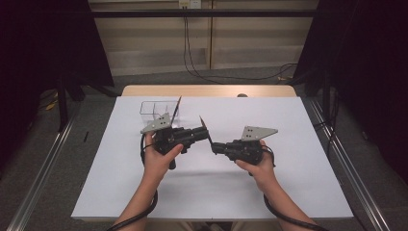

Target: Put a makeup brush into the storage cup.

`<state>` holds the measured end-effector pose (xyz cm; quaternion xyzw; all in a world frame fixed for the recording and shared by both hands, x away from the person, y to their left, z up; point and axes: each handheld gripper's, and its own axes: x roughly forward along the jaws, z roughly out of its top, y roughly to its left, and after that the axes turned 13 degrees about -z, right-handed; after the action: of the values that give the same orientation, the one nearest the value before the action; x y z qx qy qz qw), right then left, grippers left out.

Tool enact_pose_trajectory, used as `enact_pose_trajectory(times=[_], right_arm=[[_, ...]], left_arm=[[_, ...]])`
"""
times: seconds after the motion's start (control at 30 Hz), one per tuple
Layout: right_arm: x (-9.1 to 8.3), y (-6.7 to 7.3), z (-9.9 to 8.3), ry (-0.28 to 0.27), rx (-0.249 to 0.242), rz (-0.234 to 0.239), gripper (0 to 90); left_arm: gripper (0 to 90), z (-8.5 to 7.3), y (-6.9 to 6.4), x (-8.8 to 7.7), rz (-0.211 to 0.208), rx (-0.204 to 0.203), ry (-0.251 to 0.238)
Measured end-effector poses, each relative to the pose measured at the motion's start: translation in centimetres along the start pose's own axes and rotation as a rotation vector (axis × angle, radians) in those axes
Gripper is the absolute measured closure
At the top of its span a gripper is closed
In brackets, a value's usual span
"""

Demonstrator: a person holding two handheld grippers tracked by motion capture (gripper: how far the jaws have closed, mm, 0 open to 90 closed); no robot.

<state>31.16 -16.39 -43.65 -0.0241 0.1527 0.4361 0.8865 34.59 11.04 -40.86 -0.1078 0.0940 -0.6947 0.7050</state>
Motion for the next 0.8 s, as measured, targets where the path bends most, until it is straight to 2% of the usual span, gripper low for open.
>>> enact_pose_trajectory(times=[0.33, 0.63, 0.8], right_arm=[[0.23, 0.08, -0.09, -0.006, 0.016, 0.007, 86.4], [0.29, 0.17, 0.02, -0.013, 0.024, 0.017, 86.3], [0.44, 0.24, -0.08, -0.006, 0.028, 0.031, 86.2]], left_arm=[[81.7, -0.20, 0.14, 0.00, -0.002, -0.014, -0.024], [81.5, -0.24, 0.08, 0.07, -0.013, -0.011, -0.038], [83.2, -0.26, -0.02, 0.12, -0.019, -0.006, -0.023]])
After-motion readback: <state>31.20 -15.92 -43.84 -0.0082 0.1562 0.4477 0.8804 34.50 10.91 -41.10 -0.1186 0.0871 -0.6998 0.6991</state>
